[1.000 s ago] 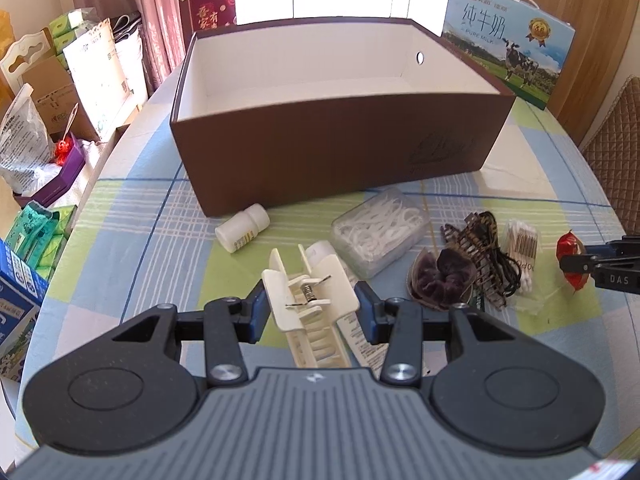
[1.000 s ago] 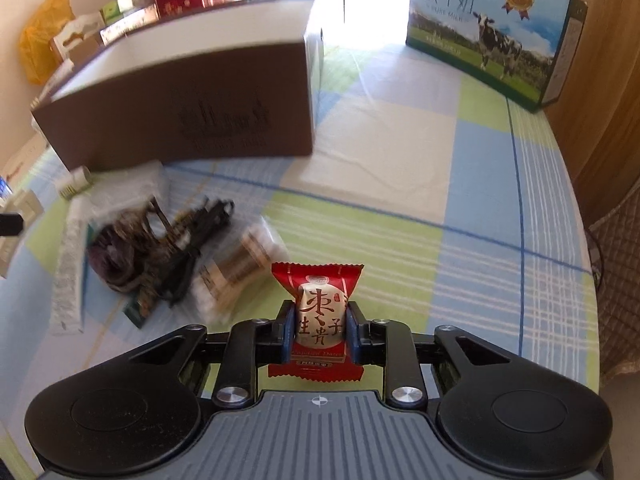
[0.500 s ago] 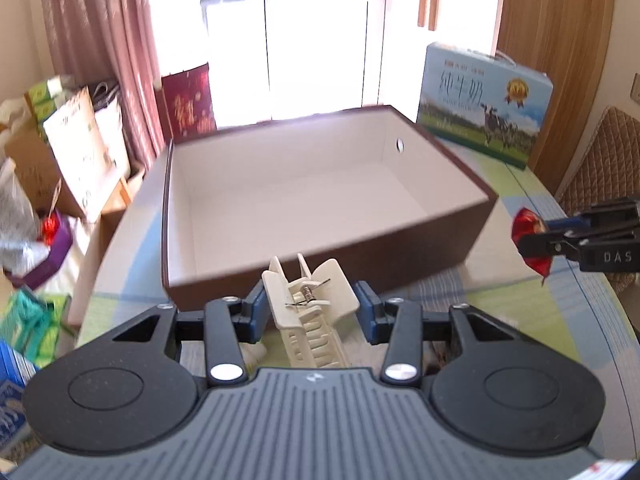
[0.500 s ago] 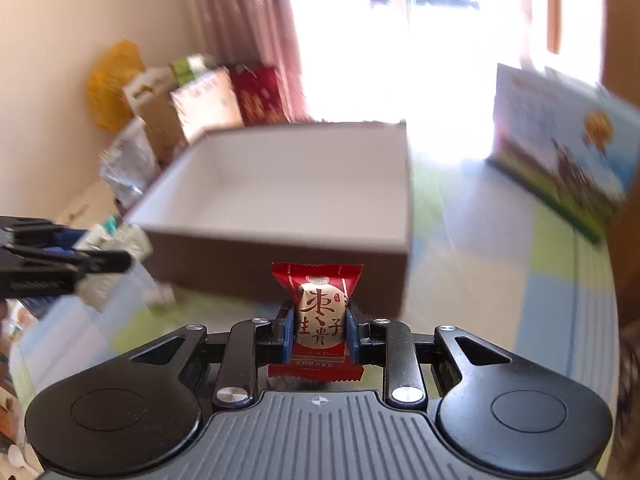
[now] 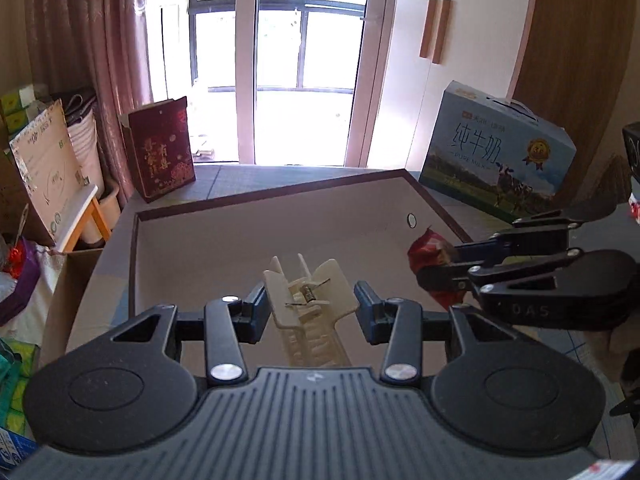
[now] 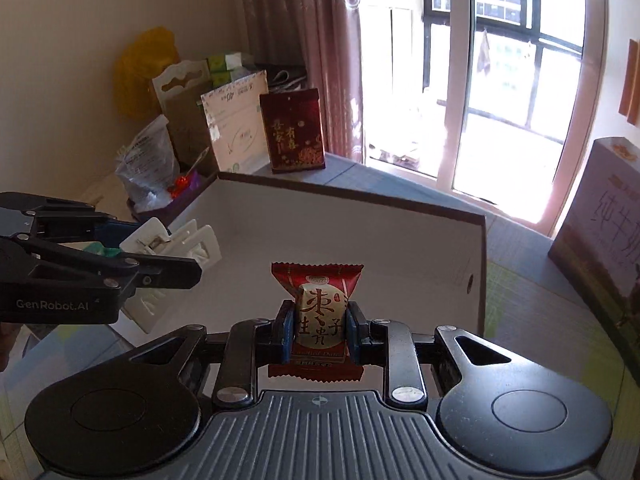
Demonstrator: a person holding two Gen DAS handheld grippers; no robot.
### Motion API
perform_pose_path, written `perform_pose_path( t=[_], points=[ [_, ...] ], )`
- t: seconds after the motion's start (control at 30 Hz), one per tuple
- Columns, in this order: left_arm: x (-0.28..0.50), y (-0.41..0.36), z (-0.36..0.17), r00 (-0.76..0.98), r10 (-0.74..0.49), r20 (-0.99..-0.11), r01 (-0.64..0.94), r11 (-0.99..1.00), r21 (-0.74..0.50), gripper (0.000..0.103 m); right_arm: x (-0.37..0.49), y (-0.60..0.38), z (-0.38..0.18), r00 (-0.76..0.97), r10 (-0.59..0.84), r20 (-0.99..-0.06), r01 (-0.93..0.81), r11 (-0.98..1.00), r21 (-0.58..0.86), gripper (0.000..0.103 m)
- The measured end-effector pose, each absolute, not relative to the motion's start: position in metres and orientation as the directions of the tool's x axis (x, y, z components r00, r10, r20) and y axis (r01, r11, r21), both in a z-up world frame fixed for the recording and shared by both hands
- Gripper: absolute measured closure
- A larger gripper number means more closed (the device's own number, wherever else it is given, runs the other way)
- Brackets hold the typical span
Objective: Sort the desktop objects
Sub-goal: 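Carry the snack packet and hair clip with both tools into the brown box, then open both tools to release the packet and clip in the box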
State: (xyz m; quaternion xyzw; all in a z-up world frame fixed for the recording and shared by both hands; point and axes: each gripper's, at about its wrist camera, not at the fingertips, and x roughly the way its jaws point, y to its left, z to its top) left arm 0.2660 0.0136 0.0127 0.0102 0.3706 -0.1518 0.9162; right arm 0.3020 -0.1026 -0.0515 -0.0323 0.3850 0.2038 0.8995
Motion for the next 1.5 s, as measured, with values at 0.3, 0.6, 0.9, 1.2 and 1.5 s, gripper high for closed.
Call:
perform_pose_path(
  t=[0.3,0.6,0.9,1.2,1.5],
  points=[
    [0.31,0.015,-0.052,0.506,-0.279,-0.816,0.195,0.959,-0.207,0.064,0.345,-0.093,-0.104,0.459,0.323,-0.828,-0.382,0.913,0.144,0.08],
    [0.334,0.014,-0.083,0.337,-0.22,-0.916,0.131,0.974,-0.186,0.064,0.37,-0.08,-0.129,0.328,0.266,-0.907,-0.386,0.914,0.129,0.08],
    [0.329,0.011,-0.083,0.328,-0.186,-0.926,0.168,0.976,-0.137,0.062,0.382,-0.075,-0.143,0.285,0.253,-0.925,-0.392,0.911,0.129,0.074],
    [0.316,0.022,-0.067,0.363,-0.18,-0.914,0.174,0.977,-0.123,0.029,0.373,-0.086,-0.132,0.355,0.222,-0.908,-0.362,0.928,0.086,0.025],
    [0.307,0.024,-0.049,0.39,-0.149,-0.909,0.154,0.983,-0.096,0.014,0.351,-0.085,-0.122,0.424,0.207,-0.882,-0.337,0.94,0.058,0.002]
  ],
)
